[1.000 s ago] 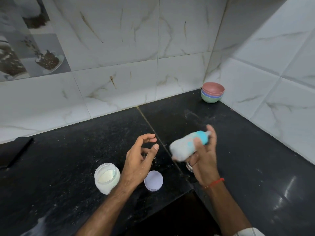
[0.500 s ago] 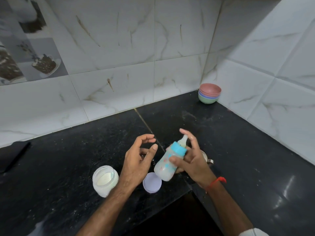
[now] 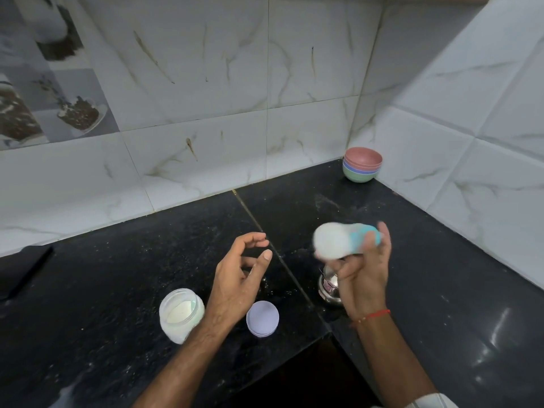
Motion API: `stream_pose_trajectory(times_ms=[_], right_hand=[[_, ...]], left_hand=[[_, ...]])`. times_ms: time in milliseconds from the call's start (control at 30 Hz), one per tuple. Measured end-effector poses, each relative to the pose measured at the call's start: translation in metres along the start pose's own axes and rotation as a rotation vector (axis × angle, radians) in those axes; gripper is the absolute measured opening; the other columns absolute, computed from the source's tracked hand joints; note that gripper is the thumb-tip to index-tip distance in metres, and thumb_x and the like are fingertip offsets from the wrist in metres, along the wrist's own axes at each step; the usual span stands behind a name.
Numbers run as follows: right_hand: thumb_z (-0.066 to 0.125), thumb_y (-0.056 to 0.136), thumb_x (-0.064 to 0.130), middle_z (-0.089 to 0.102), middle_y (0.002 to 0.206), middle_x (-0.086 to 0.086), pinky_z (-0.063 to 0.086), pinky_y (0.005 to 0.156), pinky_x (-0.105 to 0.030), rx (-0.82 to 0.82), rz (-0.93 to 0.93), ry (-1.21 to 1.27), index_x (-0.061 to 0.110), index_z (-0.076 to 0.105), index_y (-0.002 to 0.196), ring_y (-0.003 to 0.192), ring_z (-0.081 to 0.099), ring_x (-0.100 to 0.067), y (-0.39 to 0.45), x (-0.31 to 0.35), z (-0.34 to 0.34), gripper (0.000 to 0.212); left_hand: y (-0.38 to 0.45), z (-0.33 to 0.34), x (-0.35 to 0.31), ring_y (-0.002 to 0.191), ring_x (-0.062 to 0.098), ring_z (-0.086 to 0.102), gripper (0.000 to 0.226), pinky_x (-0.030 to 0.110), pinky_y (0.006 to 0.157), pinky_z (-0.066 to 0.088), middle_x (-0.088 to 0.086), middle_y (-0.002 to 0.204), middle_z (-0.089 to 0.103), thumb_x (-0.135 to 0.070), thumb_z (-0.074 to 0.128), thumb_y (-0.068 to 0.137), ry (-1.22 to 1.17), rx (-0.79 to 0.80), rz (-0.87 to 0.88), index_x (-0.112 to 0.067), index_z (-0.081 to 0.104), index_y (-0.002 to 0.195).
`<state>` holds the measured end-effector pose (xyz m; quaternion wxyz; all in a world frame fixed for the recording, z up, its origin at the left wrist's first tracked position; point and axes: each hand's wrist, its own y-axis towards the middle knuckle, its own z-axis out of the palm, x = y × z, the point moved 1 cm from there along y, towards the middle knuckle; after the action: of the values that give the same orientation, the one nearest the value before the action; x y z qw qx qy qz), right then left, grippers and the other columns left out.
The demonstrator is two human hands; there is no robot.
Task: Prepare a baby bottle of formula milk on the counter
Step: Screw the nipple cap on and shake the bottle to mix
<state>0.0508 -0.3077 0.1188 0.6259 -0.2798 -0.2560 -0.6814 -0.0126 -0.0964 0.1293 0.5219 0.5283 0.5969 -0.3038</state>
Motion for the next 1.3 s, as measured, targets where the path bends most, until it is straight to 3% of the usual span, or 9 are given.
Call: stream_pose_trajectory(times_ms=[100,233,400,567,767,867,967,1167,1300], right_hand=[[0.057,0.102,0.032,0.053,0.138,-0.012,0.062,0.064,-0.053,-0.018,-0.012,0.047,0.032,0.027,0.154,0.117,0.065,-0.038,-0.003,-0.002,-0.002,0.06],[0.081,0.082,0.023,0.064,0.123,-0.03,0.062,0.069,-0.052,0.32,0.143,-0.366,0.049,0.039,0.146,0.103,0.07,-0.036,-0.021,-0.017,0.001,0.08],[0.068,0.09,0.041,0.049,0.148,-0.015,0.062,0.066,-0.054,-0.025,0.007,0.05,0.041,0.032,0.151,0.112,0.066,-0.033,-0.008,-0.013,-0.004,0.071],[0.086,0.08,0.018,0.063,0.114,-0.026,0.061,0.057,-0.035,0.443,0.146,-0.559,0.046,0.037,0.146,0.086,0.072,-0.021,-0.022,-0.015,0.001,0.087],[0.084,0.075,0.05,0.056,0.144,-0.016,0.062,0.074,-0.055,-0.011,0.022,0.096,0.026,0.032,0.153,0.115,0.068,-0.035,-0.001,-0.016,-0.003,0.096],[0.071,0.086,0.024,0.059,0.129,-0.013,0.063,0.07,-0.056,0.126,0.057,-0.209,0.039,0.033,0.15,0.105,0.069,-0.028,-0.011,-0.012,0.006,0.076],[0.083,0.082,0.012,0.062,0.123,-0.03,0.061,0.06,-0.033,0.392,0.118,-0.587,0.042,0.035,0.147,0.091,0.071,-0.022,-0.018,-0.016,0.006,0.087],[0.062,0.094,0.034,0.051,0.145,-0.013,0.063,0.065,-0.048,-0.043,-0.026,0.038,0.034,0.029,0.153,0.113,0.065,-0.031,-0.002,-0.009,0.003,0.068],[0.075,0.086,0.014,0.063,0.119,-0.023,0.062,0.059,-0.038,0.382,0.131,-0.555,0.044,0.035,0.147,0.089,0.07,-0.022,-0.015,-0.011,0.008,0.079]], left_hand=[[0.001,0.0,0.002,0.087,0.015,0.075,0.029,0.04,0.076,0.06,-0.021,0.121,0.07,-0.027,0.067,0.1,0.006,0.003,-0.001,-0.034,0.061,0.127],[0.002,0.005,0.003,0.088,0.014,0.075,0.03,0.035,0.076,0.059,-0.019,0.12,0.07,-0.025,0.068,0.099,0.01,0.01,-0.017,-0.034,0.061,0.127],[0.003,0.004,0.005,0.087,0.017,0.075,0.028,0.036,0.074,0.059,-0.019,0.121,0.07,-0.028,0.067,0.099,-0.006,0.007,-0.011,-0.034,0.061,0.126],[0.004,0.007,0.006,0.087,0.015,0.075,0.029,0.038,0.077,0.06,-0.021,0.121,0.07,-0.027,0.068,0.099,0.013,0.016,-0.008,-0.034,0.061,0.127],[0.004,0.006,0.005,0.086,0.016,0.075,0.028,0.032,0.071,0.058,-0.019,0.121,0.071,-0.027,0.066,0.099,0.006,0.006,-0.003,-0.033,0.061,0.127],[0.005,0.005,0.006,0.087,0.016,0.075,0.028,0.043,0.079,0.063,-0.02,0.121,0.07,-0.027,0.067,0.099,0.003,0.005,-0.014,-0.033,0.061,0.126],[0.005,0.005,0.005,0.087,0.016,0.075,0.029,0.047,0.081,0.063,-0.021,0.121,0.07,-0.026,0.067,0.099,0.011,0.014,-0.012,-0.033,0.061,0.127],[0.004,0.003,0.005,0.086,0.016,0.075,0.028,0.05,0.078,0.062,-0.022,0.12,0.07,-0.028,0.067,0.1,0.01,0.003,-0.007,-0.035,0.061,0.126],[0.006,0.003,0.006,0.088,0.015,0.075,0.029,0.045,0.079,0.062,-0.021,0.121,0.07,-0.028,0.067,0.099,0.016,0.013,-0.01,-0.035,0.061,0.126]])
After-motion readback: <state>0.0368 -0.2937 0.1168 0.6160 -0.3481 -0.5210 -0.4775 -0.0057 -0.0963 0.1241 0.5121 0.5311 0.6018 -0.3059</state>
